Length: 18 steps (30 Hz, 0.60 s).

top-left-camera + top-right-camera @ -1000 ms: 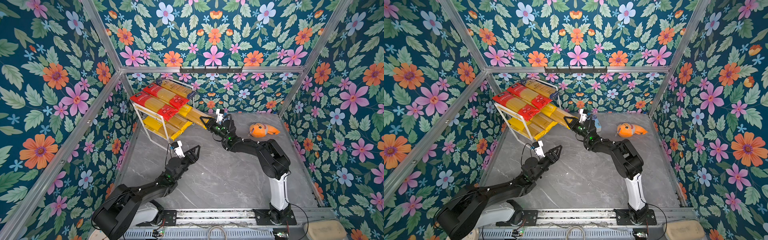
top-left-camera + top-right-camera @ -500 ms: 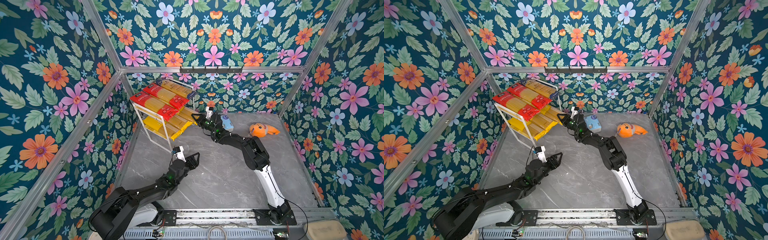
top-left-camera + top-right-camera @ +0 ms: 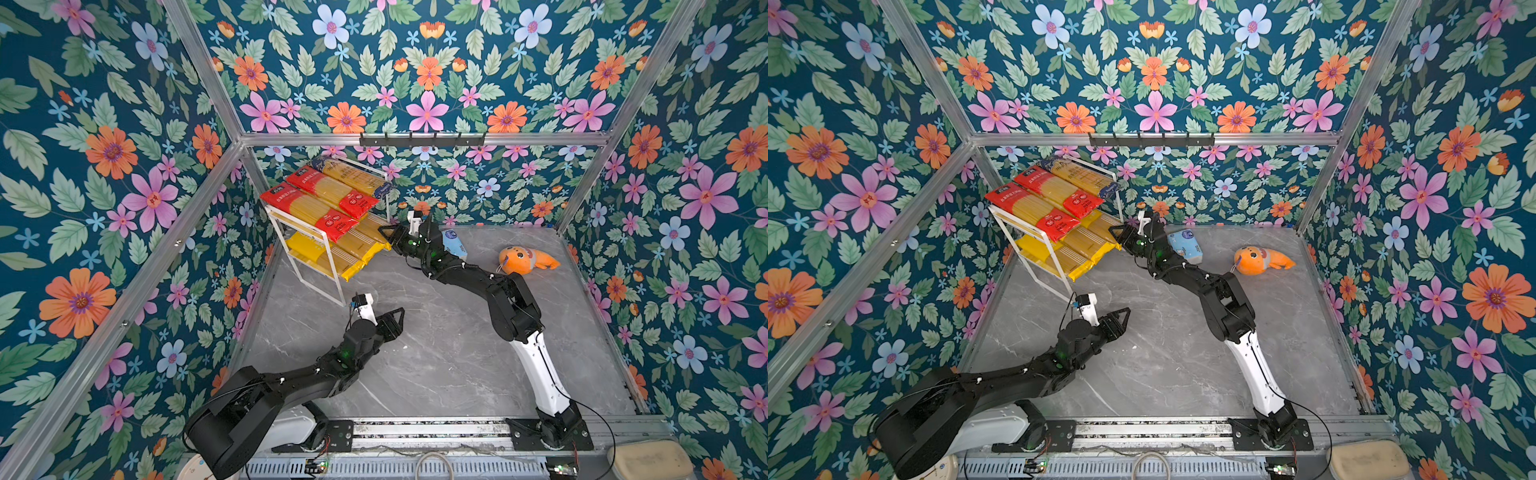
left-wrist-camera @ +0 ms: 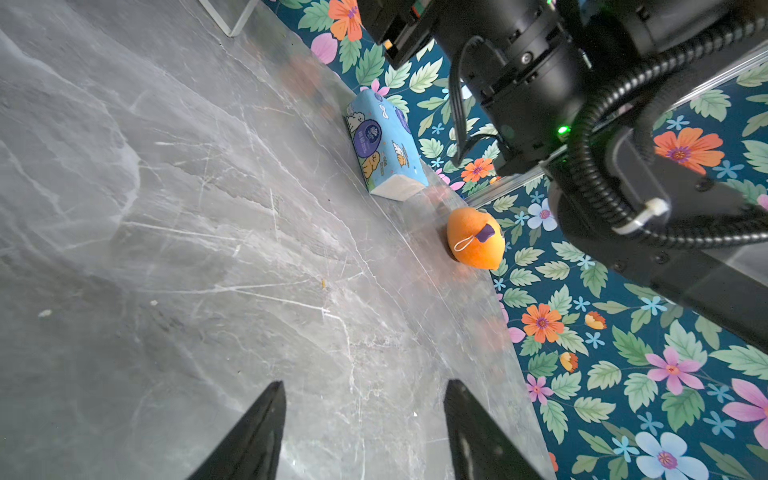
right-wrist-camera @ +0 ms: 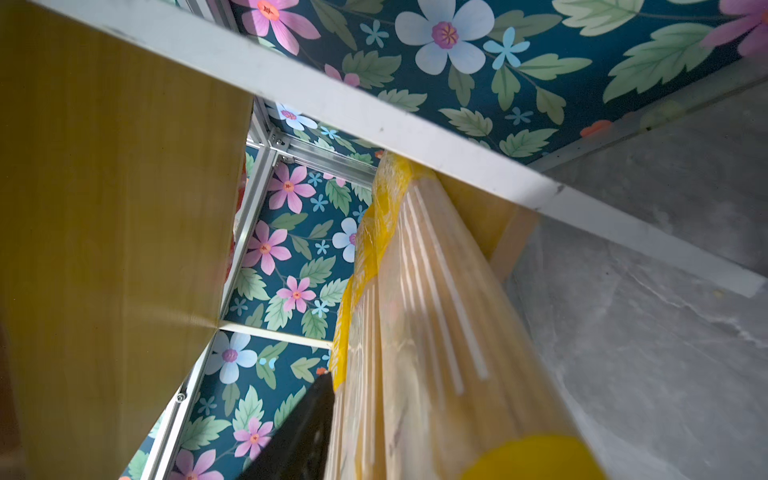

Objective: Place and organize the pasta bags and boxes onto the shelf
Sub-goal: 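Push the yellow pack deeper with the right gripper while the left withdraws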

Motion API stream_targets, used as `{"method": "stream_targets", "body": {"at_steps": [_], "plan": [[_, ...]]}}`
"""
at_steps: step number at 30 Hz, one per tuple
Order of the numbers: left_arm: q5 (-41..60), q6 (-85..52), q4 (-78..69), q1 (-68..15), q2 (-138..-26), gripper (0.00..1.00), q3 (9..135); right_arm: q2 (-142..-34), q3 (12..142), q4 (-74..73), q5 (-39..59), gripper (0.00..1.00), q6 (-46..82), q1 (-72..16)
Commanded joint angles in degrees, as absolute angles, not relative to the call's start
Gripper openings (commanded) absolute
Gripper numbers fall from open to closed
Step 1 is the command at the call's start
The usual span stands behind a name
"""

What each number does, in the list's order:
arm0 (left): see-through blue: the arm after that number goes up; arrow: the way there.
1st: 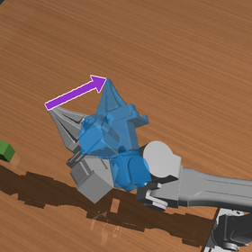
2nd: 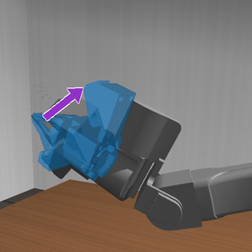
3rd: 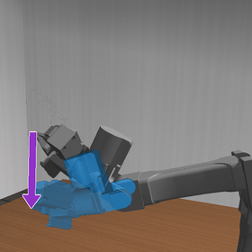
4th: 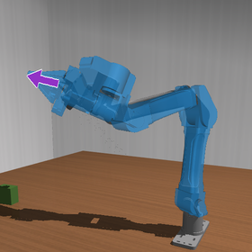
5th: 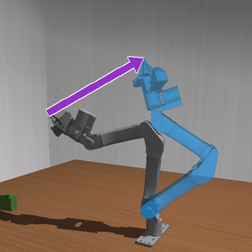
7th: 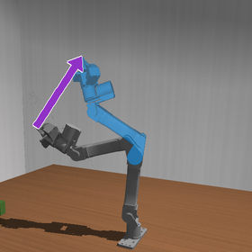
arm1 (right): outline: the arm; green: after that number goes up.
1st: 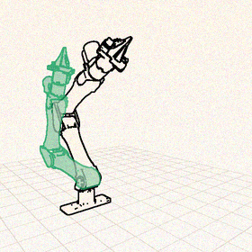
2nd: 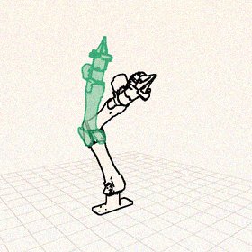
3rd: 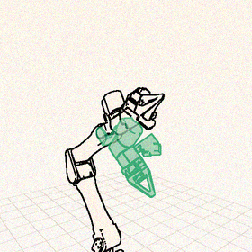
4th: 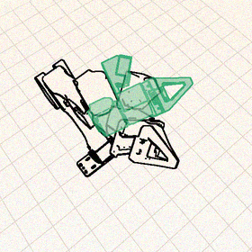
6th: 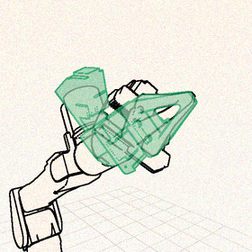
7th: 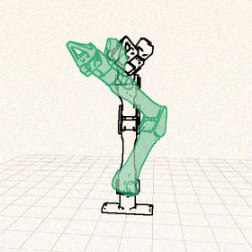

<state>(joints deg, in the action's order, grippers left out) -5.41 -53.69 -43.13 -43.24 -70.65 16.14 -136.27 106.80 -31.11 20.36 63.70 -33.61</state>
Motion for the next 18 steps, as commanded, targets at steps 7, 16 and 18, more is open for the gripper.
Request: {"method": "stream_targets", "body": {"at_steps": [7, 16, 18], "plan": [[-5.2, -52.8, -45.5, -43.4, -72.1, 0.63, 16.5, -128.3, 93.9, -34.7, 20.5, 0.5, 62.9, -32.6], [-4.7, -52.9, -46.1, -43.5, -73.1, 0.63, 16.8, -132.1, 101.3, -33.4, 22.2, 0.21, 63.2, -32.6], [-4.8, -52.9, -46.0, -43.5, -73.0, 0.64, 16.7, -133.4, 103.8, -32.7, 22.5, 0.17, 63.5, -32.7]]}}
